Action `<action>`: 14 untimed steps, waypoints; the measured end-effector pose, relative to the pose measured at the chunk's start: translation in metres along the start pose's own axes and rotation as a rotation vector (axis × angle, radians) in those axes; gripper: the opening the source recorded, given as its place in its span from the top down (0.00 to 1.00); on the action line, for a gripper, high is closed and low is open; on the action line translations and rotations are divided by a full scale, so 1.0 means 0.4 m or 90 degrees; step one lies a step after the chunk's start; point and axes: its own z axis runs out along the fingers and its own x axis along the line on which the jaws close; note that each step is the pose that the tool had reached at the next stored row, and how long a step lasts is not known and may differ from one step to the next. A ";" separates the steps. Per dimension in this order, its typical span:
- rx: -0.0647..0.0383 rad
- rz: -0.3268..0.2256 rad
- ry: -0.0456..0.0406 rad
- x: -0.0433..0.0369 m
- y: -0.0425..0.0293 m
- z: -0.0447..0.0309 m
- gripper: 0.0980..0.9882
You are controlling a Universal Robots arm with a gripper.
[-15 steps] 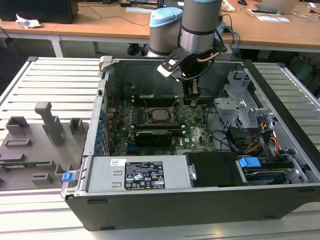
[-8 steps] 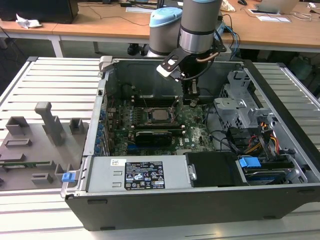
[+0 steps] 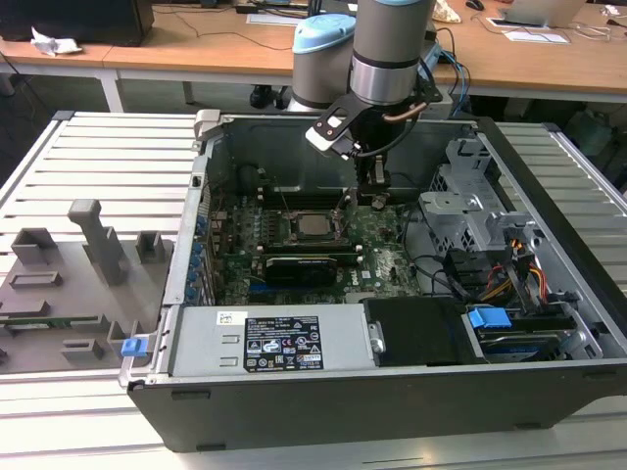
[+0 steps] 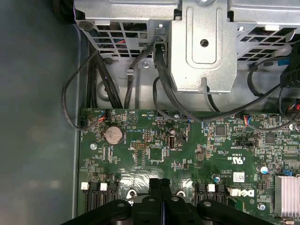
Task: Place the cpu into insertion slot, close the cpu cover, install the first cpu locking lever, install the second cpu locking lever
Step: 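Close the cpu cover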
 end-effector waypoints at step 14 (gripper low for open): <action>0.000 0.000 -0.0001 0.000 -0.010 0.000 0.99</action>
